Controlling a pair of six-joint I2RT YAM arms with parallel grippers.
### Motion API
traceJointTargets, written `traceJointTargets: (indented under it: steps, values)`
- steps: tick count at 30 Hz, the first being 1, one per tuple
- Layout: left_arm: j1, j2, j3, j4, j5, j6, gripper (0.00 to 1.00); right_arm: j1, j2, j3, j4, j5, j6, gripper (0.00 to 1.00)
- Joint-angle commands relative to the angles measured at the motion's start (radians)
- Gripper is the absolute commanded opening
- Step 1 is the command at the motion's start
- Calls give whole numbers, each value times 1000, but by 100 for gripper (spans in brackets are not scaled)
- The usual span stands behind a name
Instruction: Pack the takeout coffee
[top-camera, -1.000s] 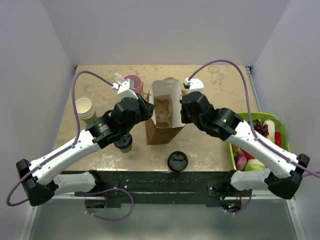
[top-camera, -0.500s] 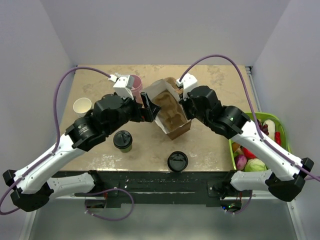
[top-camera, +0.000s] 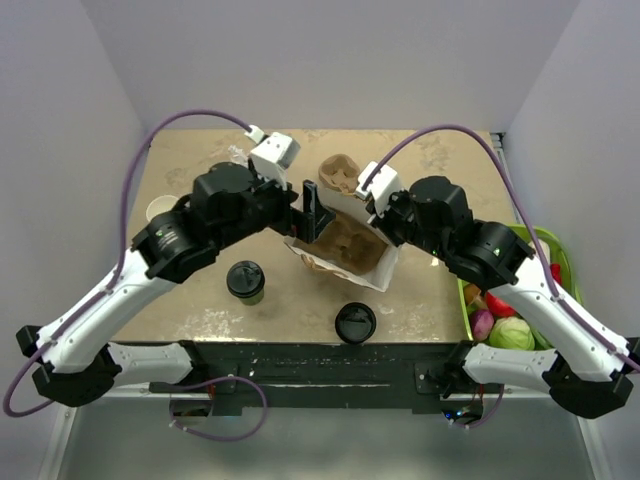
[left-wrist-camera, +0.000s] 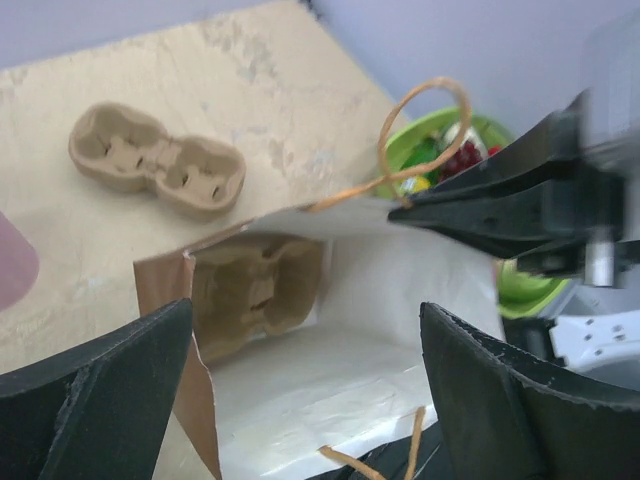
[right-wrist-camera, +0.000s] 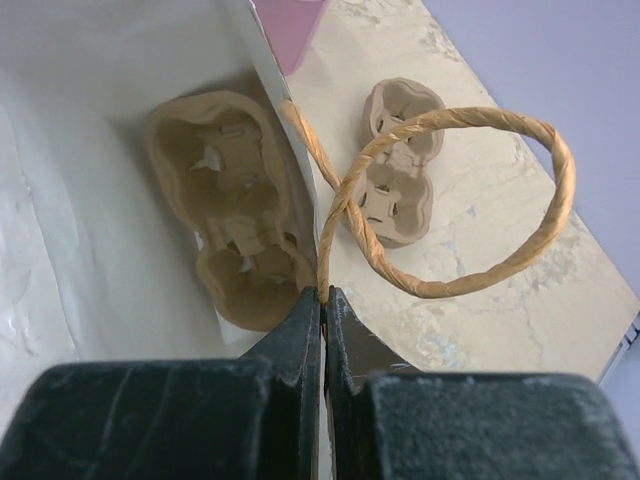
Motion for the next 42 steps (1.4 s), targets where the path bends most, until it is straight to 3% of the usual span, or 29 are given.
traceJointTargets:
  steps: [1, 5, 8, 13, 16, 19, 23, 29, 36, 38, 42]
  values:
    - [-3, 42, -61, -71, 27, 41, 99, -6, -11, -5, 52, 1, -40, 0]
    - [-3, 70, -84, -97, -100, 20, 94, -6, -7, -22, 63, -10, -52, 0]
    - [-3, 136, -49, -120, -192, 18, 74, -6, -13, -42, 80, -28, -62, 0]
    - [-3, 183, -26, -143, -249, 15, 70, -6, -17, -56, 75, -33, -71, 0]
    - [-3, 131, -38, -96, -136, 44, 70, -8, -11, -56, 69, -12, -75, 0]
    - [-3, 43, -87, -7, 10, 80, 77, -9, 3, -54, 64, 5, -78, 0]
    - [-1, -28, -112, 24, -72, 103, 99, -11, 6, -70, 90, 21, -92, 0]
    - [41, 30, -115, -35, -154, 91, 100, -14, 1, -80, 103, 4, -101, 0]
    - [60, 102, -150, -3, -43, 84, 98, -15, 6, -91, 121, -5, -100, 0]
    - [60, 113, -158, -3, -97, 78, 90, -15, 6, -93, 121, -14, -101, 0]
    - [60, 159, -172, 15, -201, 86, 55, -15, -7, -114, 129, -25, -114, 0]
